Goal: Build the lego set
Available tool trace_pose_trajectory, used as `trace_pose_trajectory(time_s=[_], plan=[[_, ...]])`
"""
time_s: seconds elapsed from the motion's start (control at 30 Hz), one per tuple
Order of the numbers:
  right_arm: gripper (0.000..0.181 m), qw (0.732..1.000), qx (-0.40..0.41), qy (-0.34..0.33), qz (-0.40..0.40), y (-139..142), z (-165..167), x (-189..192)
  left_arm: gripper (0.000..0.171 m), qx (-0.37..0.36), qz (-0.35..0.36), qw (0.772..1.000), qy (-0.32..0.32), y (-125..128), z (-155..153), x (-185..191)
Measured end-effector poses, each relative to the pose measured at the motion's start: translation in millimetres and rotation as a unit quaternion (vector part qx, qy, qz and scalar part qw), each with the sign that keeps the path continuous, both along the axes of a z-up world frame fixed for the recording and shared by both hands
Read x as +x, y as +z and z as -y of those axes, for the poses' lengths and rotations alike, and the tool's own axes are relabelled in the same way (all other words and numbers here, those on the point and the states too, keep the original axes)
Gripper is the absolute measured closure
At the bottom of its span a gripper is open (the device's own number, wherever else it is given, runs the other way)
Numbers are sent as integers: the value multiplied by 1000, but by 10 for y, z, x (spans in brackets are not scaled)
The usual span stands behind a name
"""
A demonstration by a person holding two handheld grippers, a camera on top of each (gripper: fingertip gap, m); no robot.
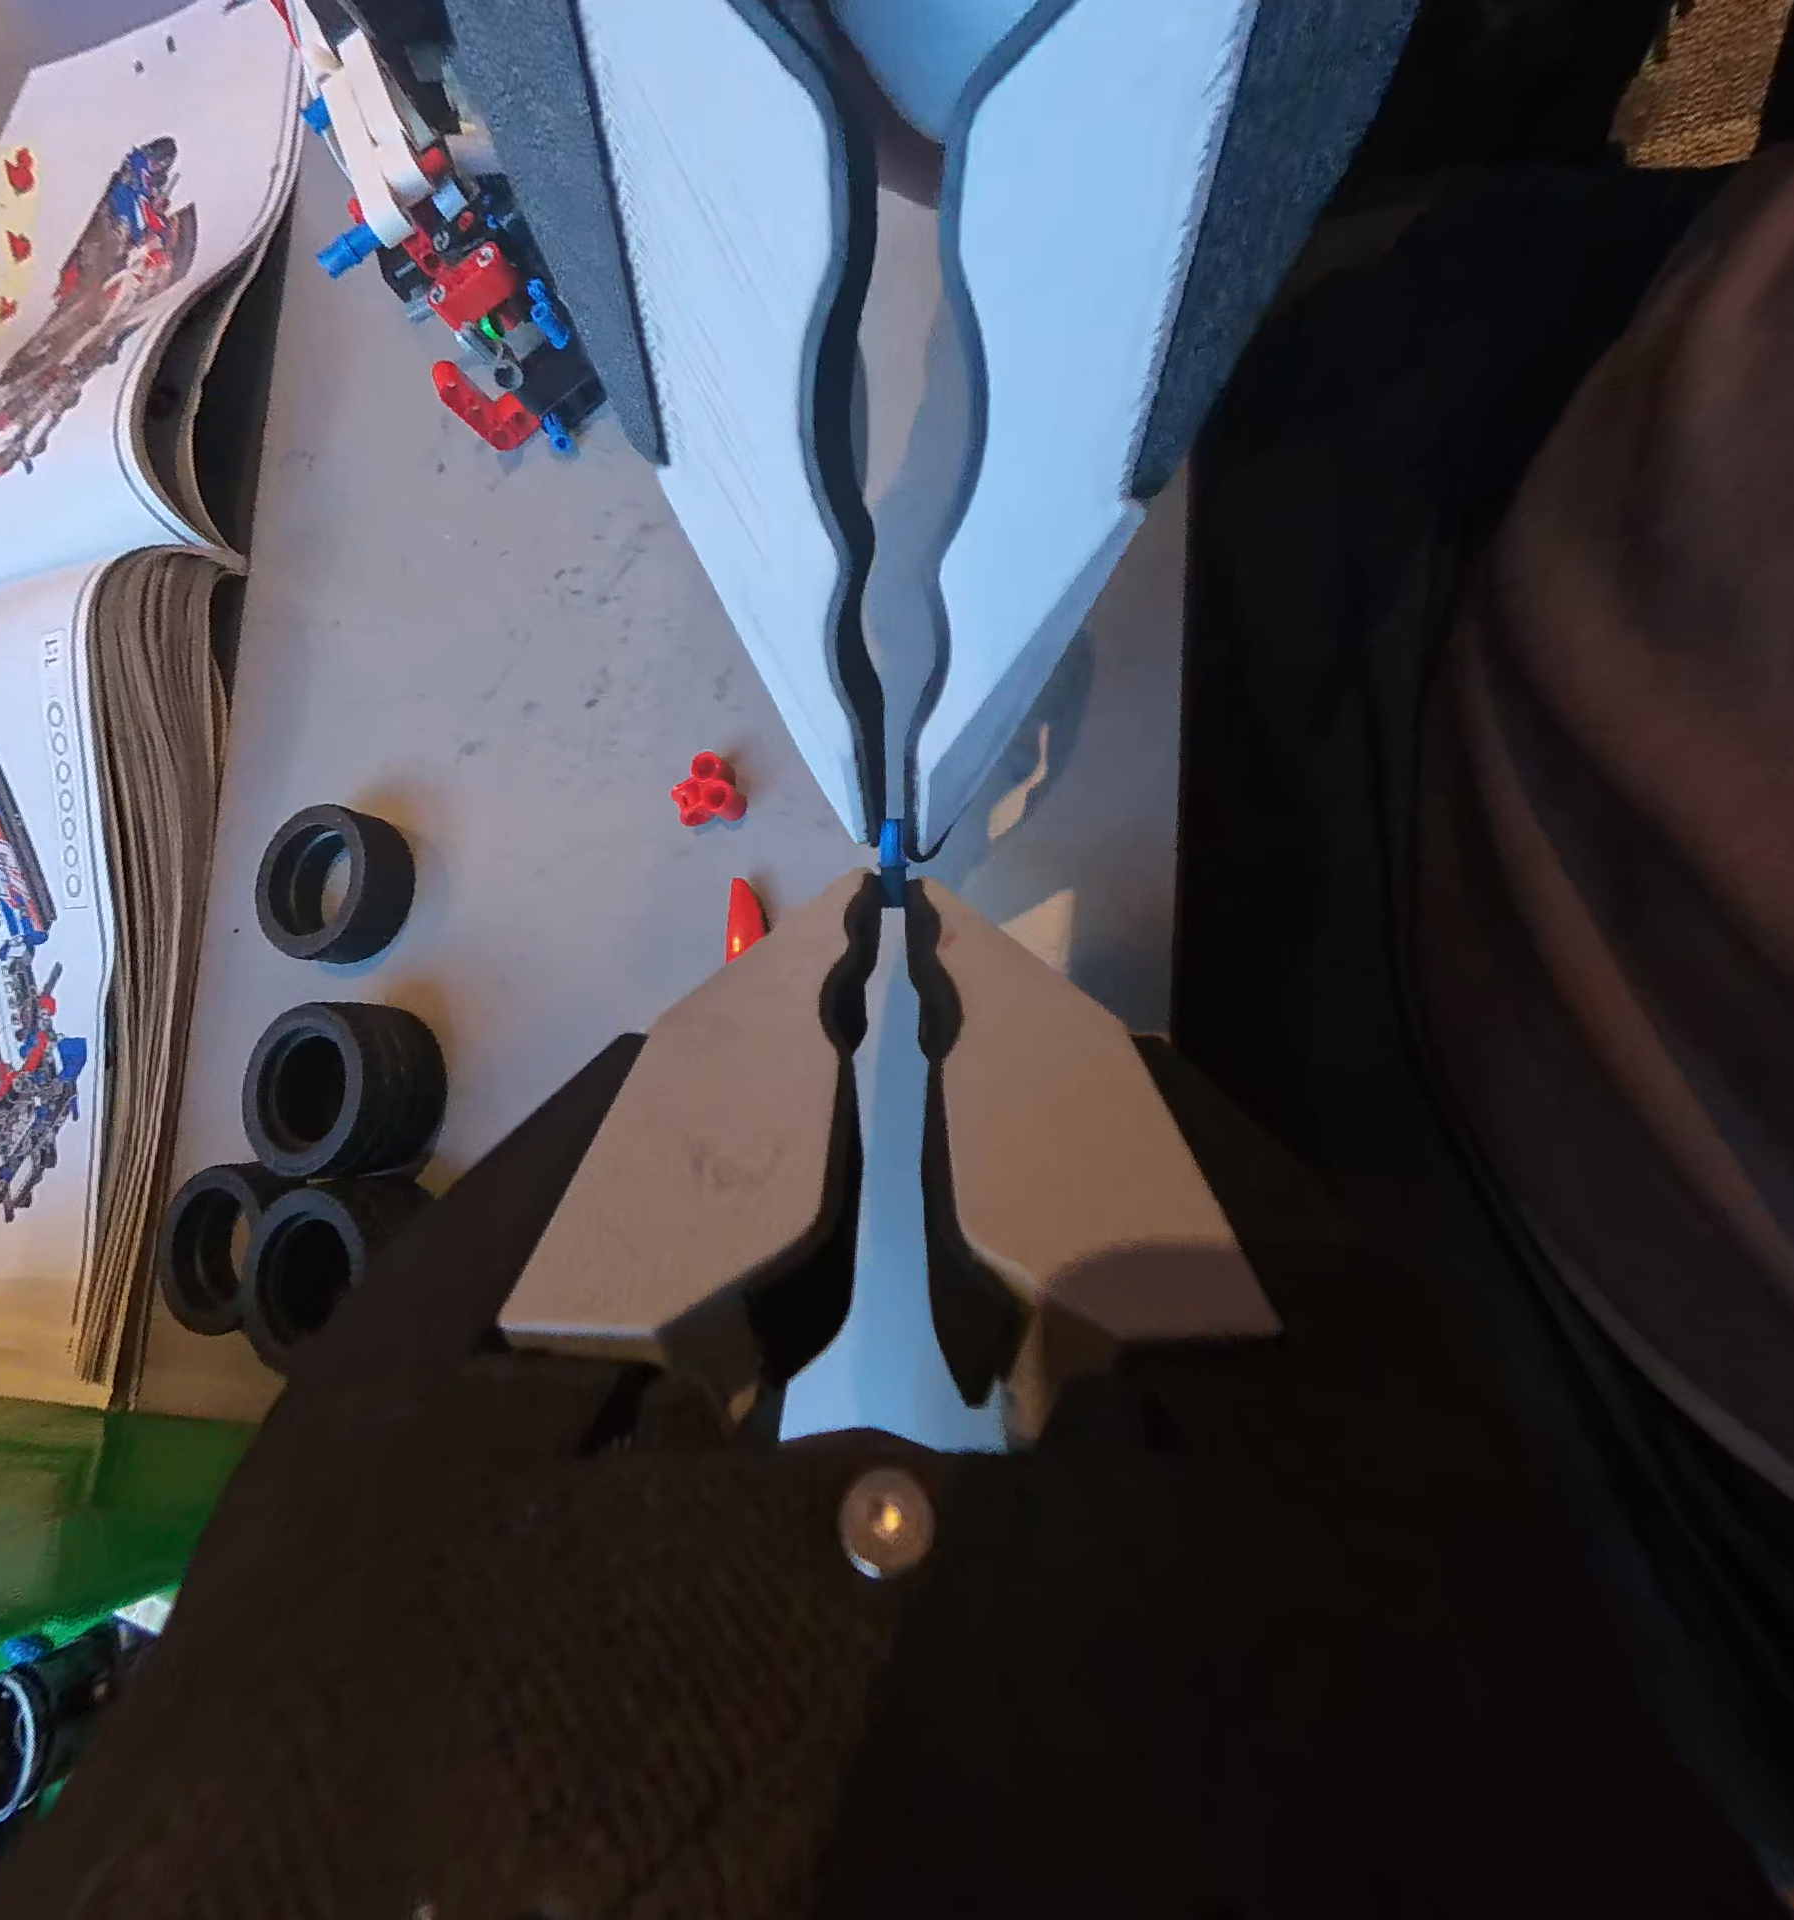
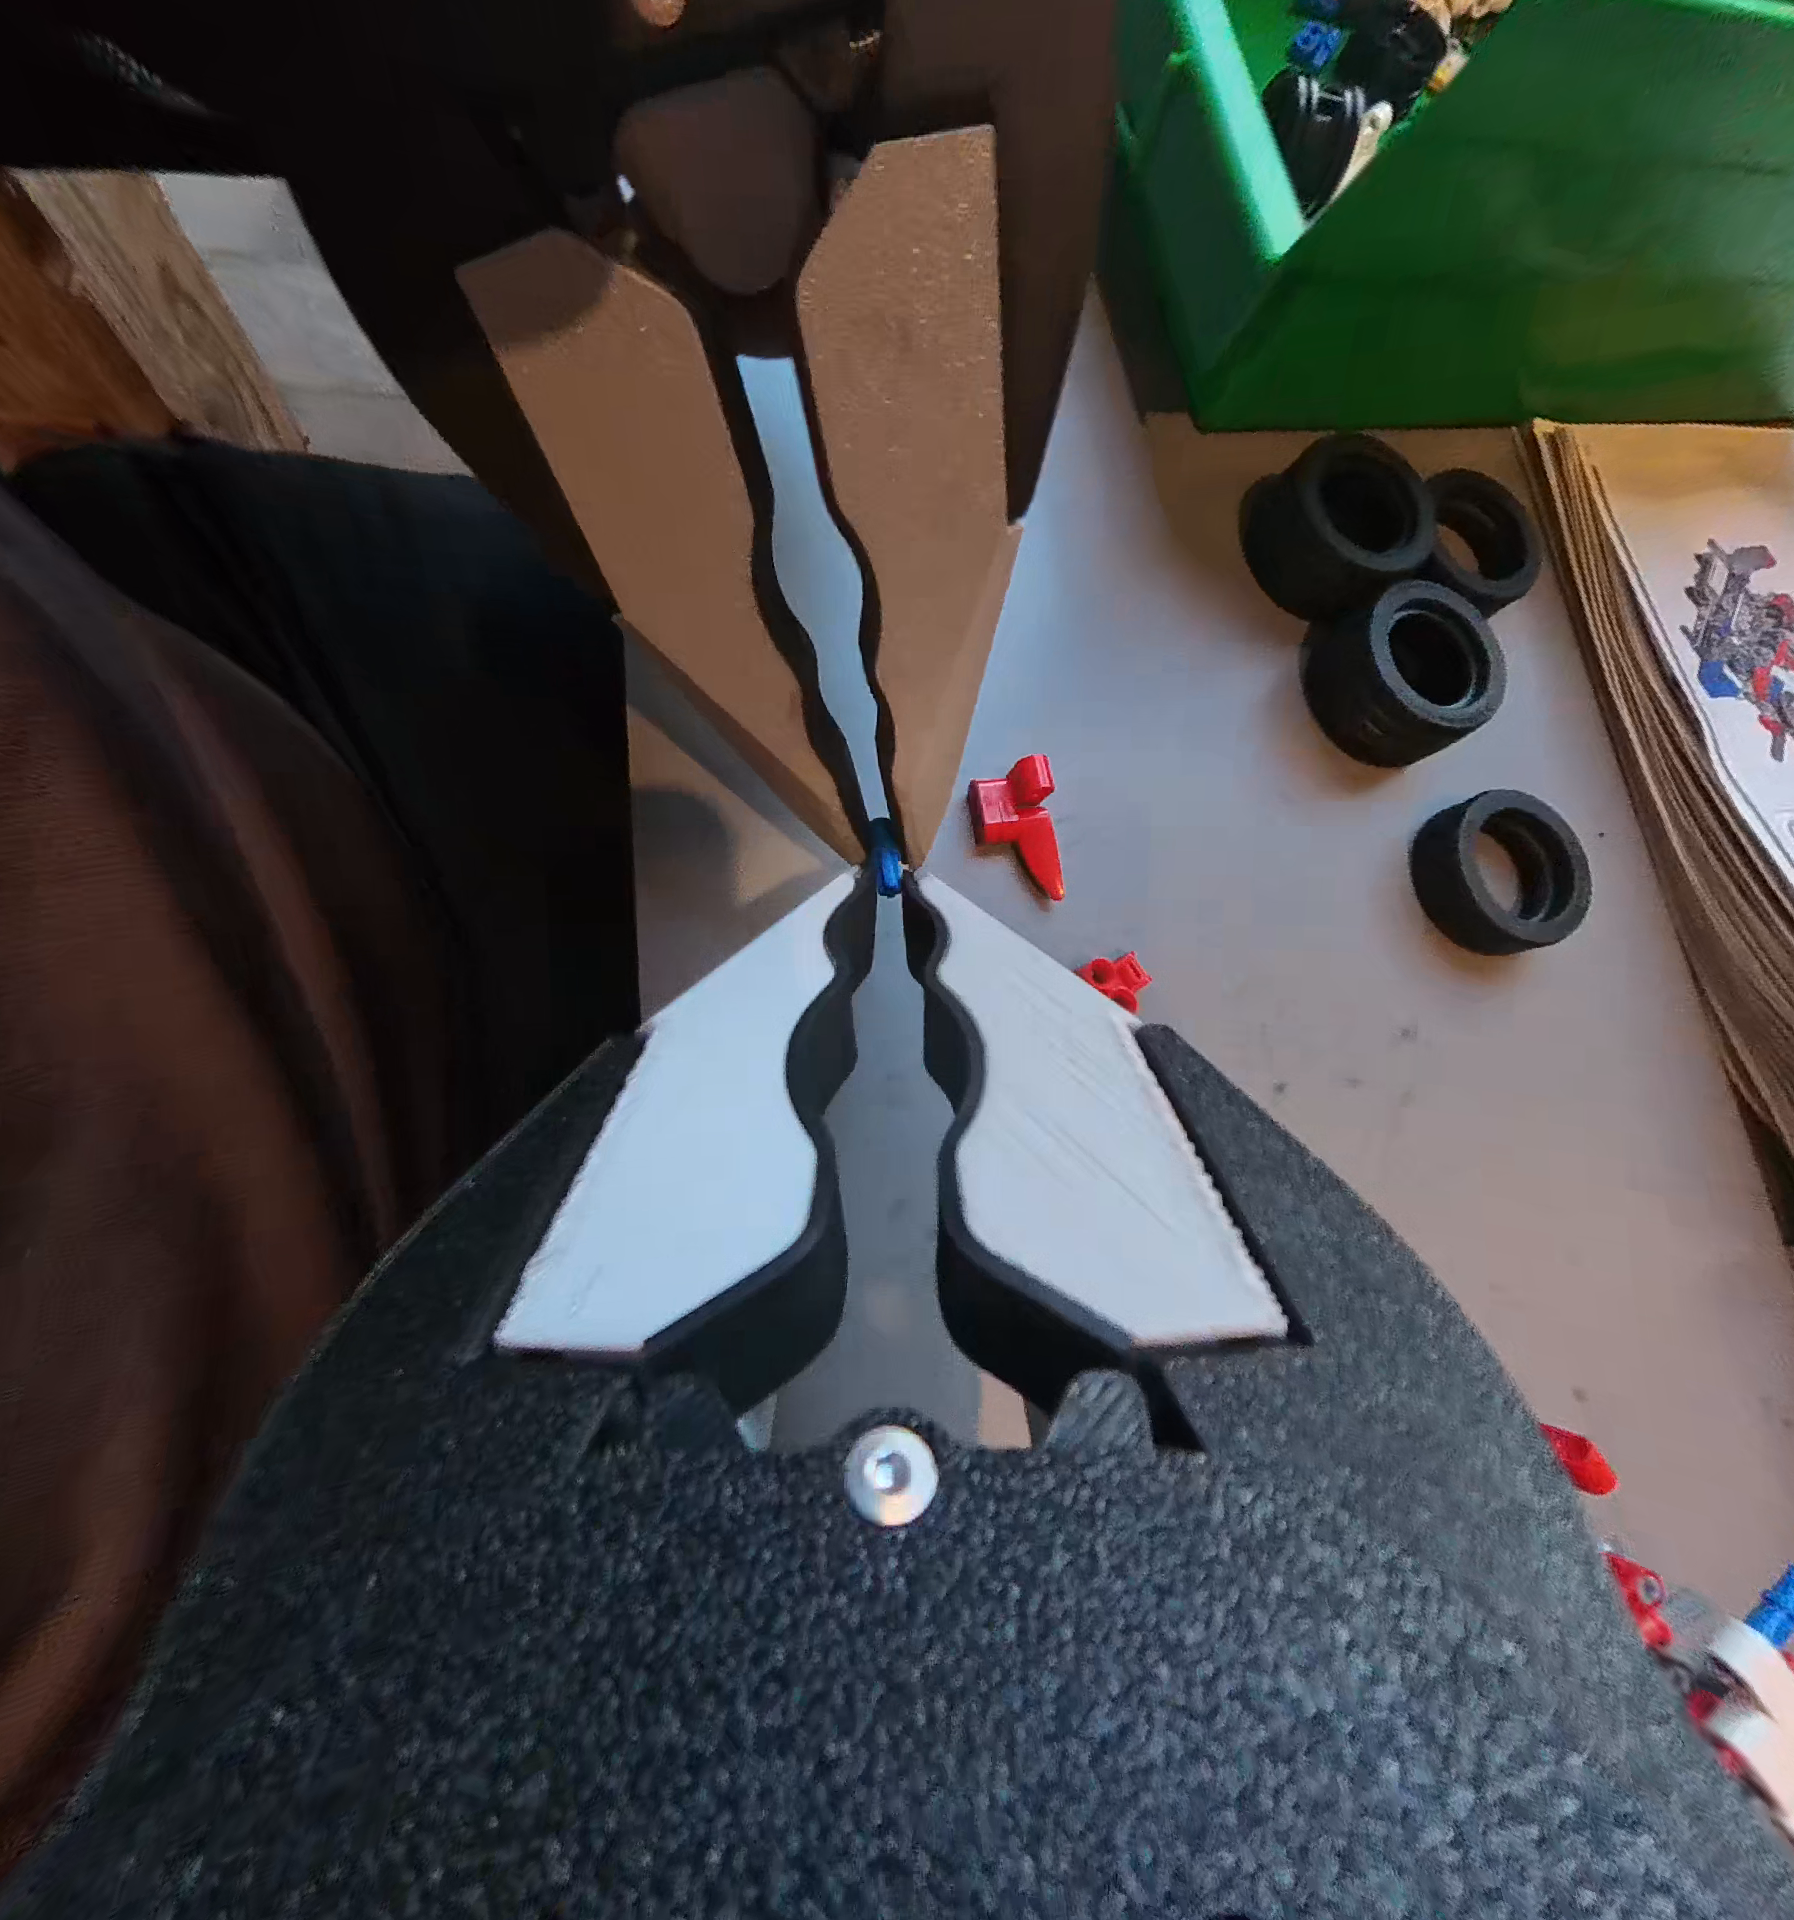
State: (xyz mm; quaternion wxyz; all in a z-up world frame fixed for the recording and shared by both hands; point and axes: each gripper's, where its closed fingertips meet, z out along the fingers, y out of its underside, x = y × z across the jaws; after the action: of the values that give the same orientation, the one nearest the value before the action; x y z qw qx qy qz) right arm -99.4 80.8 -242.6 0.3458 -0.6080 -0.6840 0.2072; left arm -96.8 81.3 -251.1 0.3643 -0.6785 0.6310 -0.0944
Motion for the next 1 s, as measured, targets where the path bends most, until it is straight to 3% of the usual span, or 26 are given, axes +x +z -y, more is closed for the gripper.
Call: trace_pose_trajectory(time_s=[0.23, 0.43, 0.57, 0.73, 1.0], plan=[[177, 1000, 24, 11, 17, -57, -1, -22, 170, -35, 19, 999, 18, -29, 7, -52], [177, 999, -26, -31, -1, -55, -231, -5, 151, -44, 27, 996, 67, -36, -227, -329], [177, 998, -44, -38, -9, -52, -342, -66, 149, -74, 45, 994, 65, -63, -358, -313], [177, 998, -49, -33, 3, -131, -388, -95, 167, -91, 48, 994, 33, -99, -341, -232], [177, 998, -59, -13, 9, -175, -376, -108, 158, -124, 57, 990, 25, -144, -321, -187]])
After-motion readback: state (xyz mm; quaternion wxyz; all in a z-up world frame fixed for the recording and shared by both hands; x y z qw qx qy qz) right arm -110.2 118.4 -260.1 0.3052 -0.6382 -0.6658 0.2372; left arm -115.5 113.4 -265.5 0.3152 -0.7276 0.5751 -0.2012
